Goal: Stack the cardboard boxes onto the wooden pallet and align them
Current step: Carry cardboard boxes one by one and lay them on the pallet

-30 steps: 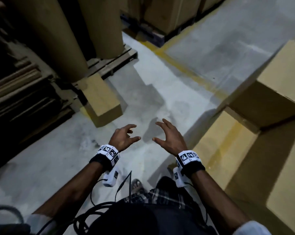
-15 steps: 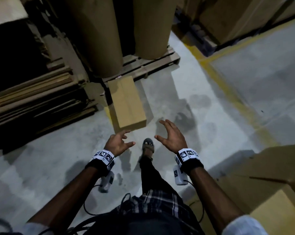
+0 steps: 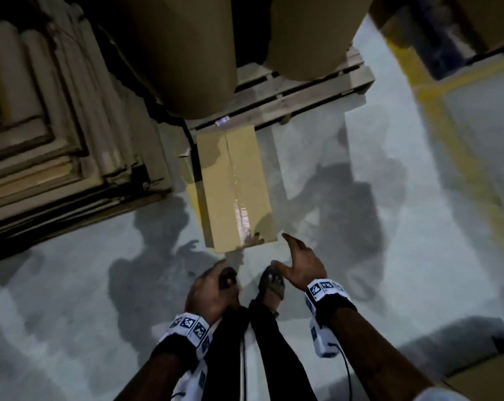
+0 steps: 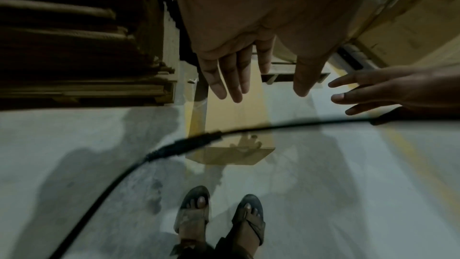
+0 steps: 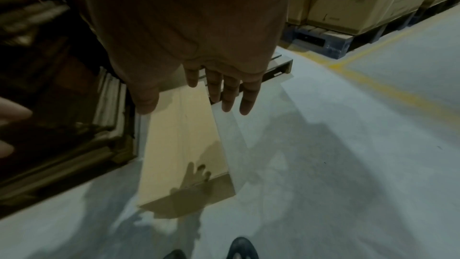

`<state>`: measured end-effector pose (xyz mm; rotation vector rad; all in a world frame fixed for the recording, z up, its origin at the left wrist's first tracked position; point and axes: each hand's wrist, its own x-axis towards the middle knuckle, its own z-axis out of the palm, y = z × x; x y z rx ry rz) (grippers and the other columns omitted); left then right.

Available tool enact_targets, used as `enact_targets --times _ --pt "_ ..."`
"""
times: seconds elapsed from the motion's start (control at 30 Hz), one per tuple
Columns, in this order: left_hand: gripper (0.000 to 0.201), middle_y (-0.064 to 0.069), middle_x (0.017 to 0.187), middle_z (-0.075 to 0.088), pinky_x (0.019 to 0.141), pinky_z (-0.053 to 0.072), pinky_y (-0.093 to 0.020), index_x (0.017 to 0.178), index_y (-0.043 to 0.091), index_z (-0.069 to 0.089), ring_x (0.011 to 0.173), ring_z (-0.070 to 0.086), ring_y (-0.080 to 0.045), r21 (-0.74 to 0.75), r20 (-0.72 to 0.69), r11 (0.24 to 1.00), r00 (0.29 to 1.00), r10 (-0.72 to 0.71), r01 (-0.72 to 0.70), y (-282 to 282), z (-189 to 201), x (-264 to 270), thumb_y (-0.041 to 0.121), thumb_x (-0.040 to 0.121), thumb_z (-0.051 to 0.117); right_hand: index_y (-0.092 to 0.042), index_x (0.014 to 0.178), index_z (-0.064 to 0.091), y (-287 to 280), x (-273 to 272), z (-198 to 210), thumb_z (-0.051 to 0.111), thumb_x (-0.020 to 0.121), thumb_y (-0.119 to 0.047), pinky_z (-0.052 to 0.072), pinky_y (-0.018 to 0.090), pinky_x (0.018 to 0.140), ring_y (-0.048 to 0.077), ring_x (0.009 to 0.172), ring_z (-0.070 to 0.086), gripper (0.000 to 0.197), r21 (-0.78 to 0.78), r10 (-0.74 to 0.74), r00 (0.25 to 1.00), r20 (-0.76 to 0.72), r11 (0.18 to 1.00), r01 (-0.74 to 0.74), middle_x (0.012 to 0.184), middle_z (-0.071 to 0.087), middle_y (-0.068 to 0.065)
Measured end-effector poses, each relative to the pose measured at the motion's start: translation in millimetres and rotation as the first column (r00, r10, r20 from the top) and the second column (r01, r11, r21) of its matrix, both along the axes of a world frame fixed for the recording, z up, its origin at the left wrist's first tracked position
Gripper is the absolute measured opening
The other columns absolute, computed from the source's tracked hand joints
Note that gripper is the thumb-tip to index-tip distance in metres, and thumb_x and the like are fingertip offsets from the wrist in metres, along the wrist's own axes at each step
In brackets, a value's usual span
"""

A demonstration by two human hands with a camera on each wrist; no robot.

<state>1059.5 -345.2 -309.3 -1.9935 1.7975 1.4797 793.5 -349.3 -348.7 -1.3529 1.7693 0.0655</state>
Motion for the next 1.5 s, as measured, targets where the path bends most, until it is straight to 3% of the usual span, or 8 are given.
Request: enact_targets --times 0.27,0.37,0.5,0.63,0.77,1.0,1.2,1.5 --pt "0.103 -0.016 0.151 0.051 0.102 0.049 -0.051 0.164 0.03 0.014 0.133 0.053 -0.039 0.028 0.155 0.999 0.987 -0.038 0.034 -84 -223 5 0.055 0.084 0.074 -0.034 0.164 0.017 -59 3 -205 0.067 0.09 -0.061 0.041 0.053 0.111 0.038 0.146 0.035 0.093 -0.05 -0.168 0.986 -0.025 0.985 0.166 0.165 0.032 0.008" --pt "0.117 -0.01 0.151 0.052 0.104 0.049 -0.055 0.162 0.044 0.005 0.135 0.051 -0.035 -0.048 0.149 0.997 0.987 0.061 -0.054 -102 -282 14 0.067 0.074 0.079 -0.044 0.162 0.014 -66 12 -257 0.054 0.077 -0.085 0.037 0.059 0.114 0.037 0.151 0.028 0.102 -0.068 -0.249 0.968 -0.023 0.967 0.248 0.169 0.025 0.007" --pt "0.129 0.003 0.118 0.072 0.103 0.052 -0.054 0.149 0.071 0.007 0.117 0.067 -0.023 0.065 0.049 0.979 0.981 0.19 -0.193 -102 -334 27 0.073 0.05 0.089 -0.064 0.153 0.01 -74 26 -307 0.057 0.074 -0.09 0.039 0.06 0.114 0.032 0.145 0.042 0.096 -0.077 -0.303 0.951 0.063 0.948 0.308 0.169 0.024 0.002" --pt "0.1 0.007 0.135 0.062 0.116 0.033 -0.033 0.151 0.056 0.026 0.138 0.046 -0.024 0.065 0.18 0.996 0.981 -0.073 0.062 -103 -354 12 0.101 0.064 0.043 -0.062 0.156 0.006 -78 30 -332 0.064 0.081 -0.079 0.05 0.049 0.107 0.016 0.098 0.071 0.096 -0.126 -0.262 0.957 0.124 0.952 0.277 0.168 0.029 0.0" --pt "0.109 -0.007 0.122 0.067 0.104 0.049 -0.045 0.145 0.076 0.004 0.107 0.065 -0.03 -0.004 0.134 0.961 0.952 0.274 -0.276 -109 -377 10 0.063 0.071 0.083 -0.051 0.16 0.014 -85 28 -338 0.069 0.082 -0.075 0.051 0.039 0.103 0.022 0.105 0.067 0.099 -0.22 -0.226 0.969 0.104 0.945 0.244 0.161 0.043 -0.005" --pt "0.113 -0.022 0.136 0.057 0.106 0.049 -0.05 0.145 0.077 0.003 0.122 0.059 -0.042 -0.077 0.111 0.942 0.937 0.333 -0.326 -115 -353 -8 0.077 0.063 0.081 -0.055 0.158 0.009 -108 28 -321 0.057 0.07 -0.094 0.057 0.044 0.092 0.029 0.111 0.067 0.107 -0.246 -0.193 0.979 -0.073 0.954 0.169 0.132 0.066 0.001" --pt "0.114 -0.01 0.14 0.064 0.101 0.051 -0.044 0.153 0.067 0.011 0.122 0.062 -0.038 -0.236 0.105 0.944 0.959 0.263 -0.232 -127 -312 -21 0.09 0.058 0.07 -0.047 0.16 0.012 -130 7 -274 0.054 0.068 -0.097 0.057 0.037 0.077 0.028 0.089 0.071 0.112 -0.26 -0.142 0.979 -0.148 0.96 0.1 0.11 0.074 0.0" --pt "0.122 -0.022 0.11 0.075 0.079 0.059 -0.045 0.159 0.049 0.027 0.1 0.071 -0.042 -0.405 0.106 0.909 0.982 0.156 -0.101 -138 -194 -58 0.107 0.054 0.046 -0.05 0.159 0.009 -133 -35 -144 0.053 0.065 -0.1 0.058 0.044 0.086 0.033 0.107 0.069 0.115 -0.284 -0.174 0.973 -0.154 0.951 0.125 0.129 0.07 0.0"
